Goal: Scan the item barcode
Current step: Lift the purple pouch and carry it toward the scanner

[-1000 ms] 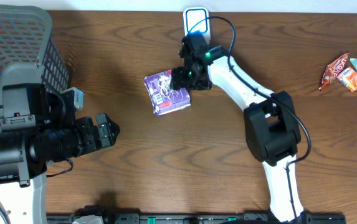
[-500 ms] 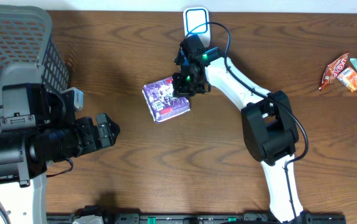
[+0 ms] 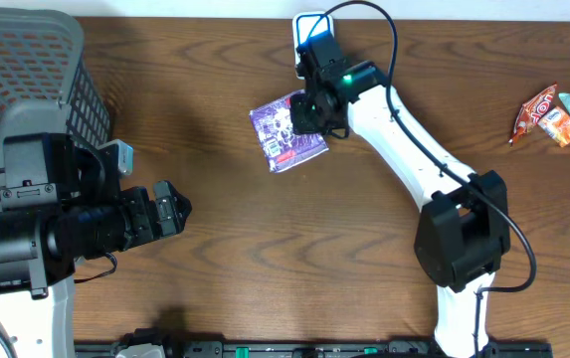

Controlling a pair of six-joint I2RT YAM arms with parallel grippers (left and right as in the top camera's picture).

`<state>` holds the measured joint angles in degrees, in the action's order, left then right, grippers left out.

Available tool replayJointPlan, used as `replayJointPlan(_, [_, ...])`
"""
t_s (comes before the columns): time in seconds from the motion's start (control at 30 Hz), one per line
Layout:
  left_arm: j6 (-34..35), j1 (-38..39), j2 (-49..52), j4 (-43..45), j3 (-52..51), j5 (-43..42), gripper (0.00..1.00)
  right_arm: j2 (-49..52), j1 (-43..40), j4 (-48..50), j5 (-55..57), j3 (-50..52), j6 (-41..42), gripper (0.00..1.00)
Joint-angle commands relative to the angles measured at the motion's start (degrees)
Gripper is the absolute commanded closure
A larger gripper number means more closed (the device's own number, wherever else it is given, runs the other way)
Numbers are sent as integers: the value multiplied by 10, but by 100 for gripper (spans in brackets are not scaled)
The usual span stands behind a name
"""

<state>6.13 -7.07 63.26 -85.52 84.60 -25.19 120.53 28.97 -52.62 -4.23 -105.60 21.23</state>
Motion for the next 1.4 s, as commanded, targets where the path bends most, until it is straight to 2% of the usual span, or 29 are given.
replayJointPlan(0.0, [-3, -2, 1, -2, -1, -3, 2, -2, 15, 1, 113, -3, 18, 99])
replayJointPlan(0.07, [-3, -2, 1, -2, -1, -3, 2, -3, 18, 7, 167, -3, 39, 99])
replayJointPlan(0.27, [-3, -2, 1, -2, -1, -3, 2, -20, 18, 45, 306, -3, 26, 99])
replayJointPlan(0.37, [-3, -2, 1, -2, -1, -3, 2, -26, 19, 52, 332, -3, 18, 99])
replayJointPlan(0.53, [-3, -2, 1, -2, -1, -3, 2, -24, 19, -17, 317, -3, 19, 99])
replayJointPlan(0.6, [-3, -2, 1, -2, -1, -3, 2, -24, 20, -47, 345, -3, 19, 99])
replayJointPlan(0.77, [-3, -2, 1, -2, -1, -3, 2, -24, 24, -113, 565, -3, 19, 99])
replayJointPlan(0.83, [-3, -2, 1, -2, -1, -3, 2, -24, 24, -134, 607, -3, 19, 99])
replayJointPlan(1.13, [-3, -2, 1, -2, -1, -3, 2, -23, 24, -157, 545, 42, 65, 99])
replayJointPlan(1.27, [-3, -2, 1, -2, -1, -3, 2, -23, 24, -99, 554, 112, 70, 99])
replayJointPlan(1.37, [-3, -2, 1, -2, -1, -3, 2, -23, 25, -71, 574, 155, 70, 93])
